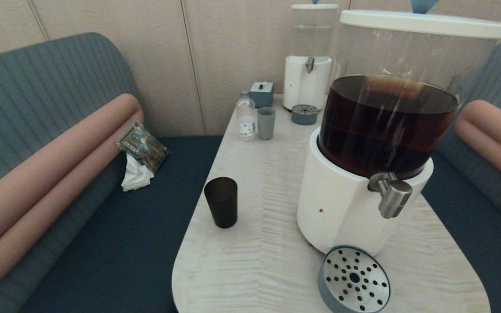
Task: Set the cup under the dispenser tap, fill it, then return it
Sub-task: Pick up the cup
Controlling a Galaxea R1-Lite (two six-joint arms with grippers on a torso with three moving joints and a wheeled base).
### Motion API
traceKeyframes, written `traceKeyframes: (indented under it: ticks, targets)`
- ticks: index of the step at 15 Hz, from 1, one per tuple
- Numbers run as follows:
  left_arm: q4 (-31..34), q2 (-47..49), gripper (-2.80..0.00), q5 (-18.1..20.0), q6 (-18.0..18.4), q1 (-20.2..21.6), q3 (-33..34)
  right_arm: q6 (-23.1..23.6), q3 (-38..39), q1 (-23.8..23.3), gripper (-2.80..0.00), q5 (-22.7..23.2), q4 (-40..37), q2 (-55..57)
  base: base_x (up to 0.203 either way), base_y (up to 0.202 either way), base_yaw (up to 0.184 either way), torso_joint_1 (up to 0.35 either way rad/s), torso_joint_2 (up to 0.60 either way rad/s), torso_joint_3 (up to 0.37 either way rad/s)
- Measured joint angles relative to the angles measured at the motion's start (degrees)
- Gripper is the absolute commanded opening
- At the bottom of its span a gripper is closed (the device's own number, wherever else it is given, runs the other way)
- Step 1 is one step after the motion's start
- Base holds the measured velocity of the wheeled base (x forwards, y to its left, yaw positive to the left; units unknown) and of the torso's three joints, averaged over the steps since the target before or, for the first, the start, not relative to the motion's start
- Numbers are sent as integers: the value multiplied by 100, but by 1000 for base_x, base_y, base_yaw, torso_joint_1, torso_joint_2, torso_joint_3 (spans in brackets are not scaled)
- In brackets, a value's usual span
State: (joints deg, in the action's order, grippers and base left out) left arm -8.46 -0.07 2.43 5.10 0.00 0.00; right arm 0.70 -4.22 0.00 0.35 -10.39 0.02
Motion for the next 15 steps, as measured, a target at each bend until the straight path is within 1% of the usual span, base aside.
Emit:
traceKeyframes:
  ticks: [15]
  targets:
    - [55,0,-280,11,47,0,0,0,0,0,-280,6,0,0,0,0,0,0,0,0]
